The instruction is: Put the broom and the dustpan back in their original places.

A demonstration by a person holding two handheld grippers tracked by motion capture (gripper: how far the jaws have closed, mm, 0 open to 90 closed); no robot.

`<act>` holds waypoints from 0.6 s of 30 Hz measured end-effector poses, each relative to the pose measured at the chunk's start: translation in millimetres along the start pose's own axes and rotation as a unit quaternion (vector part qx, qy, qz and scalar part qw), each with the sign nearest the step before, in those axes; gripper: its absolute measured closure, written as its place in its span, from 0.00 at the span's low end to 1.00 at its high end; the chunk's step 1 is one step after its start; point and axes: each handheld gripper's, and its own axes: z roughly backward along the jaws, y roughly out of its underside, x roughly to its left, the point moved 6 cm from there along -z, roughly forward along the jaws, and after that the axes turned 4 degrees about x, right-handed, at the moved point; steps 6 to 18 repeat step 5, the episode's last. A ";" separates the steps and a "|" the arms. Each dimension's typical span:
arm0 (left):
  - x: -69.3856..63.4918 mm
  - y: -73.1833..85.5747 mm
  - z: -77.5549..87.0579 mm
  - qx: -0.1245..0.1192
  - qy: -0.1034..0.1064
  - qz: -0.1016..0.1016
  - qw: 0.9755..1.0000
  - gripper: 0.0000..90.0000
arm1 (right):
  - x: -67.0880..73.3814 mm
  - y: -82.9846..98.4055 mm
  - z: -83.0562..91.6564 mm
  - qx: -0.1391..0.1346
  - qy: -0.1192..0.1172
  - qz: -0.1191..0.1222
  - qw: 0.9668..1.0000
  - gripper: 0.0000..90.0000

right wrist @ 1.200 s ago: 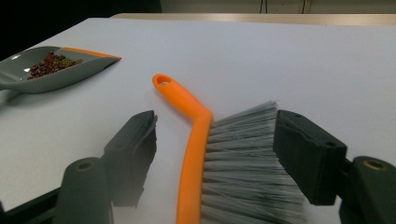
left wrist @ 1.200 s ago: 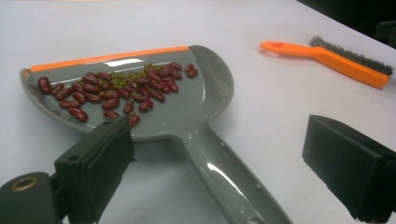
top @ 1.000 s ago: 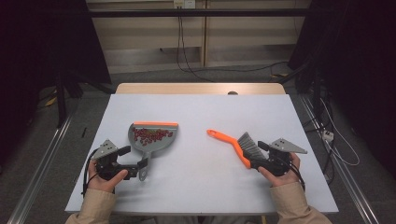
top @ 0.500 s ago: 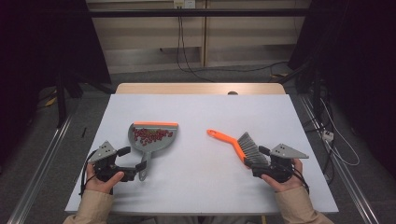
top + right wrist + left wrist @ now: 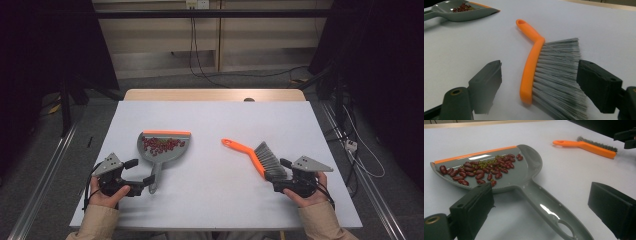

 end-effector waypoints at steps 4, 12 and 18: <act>-1.2 0.1 -0.5 0.000 0.001 -0.001 1.000 0.07 | 1.3 -0.7 -0.5 -0.002 -0.003 0.002 1.000 0.22; -1.3 0.0 -0.6 0.000 0.001 -0.001 1.000 0.07 | 1.6 -0.7 -0.7 -0.001 -0.003 0.002 1.000 0.22; -1.3 0.0 -0.6 0.000 0.001 -0.001 1.000 0.07 | 1.6 -0.7 -0.7 -0.001 -0.003 0.002 1.000 0.22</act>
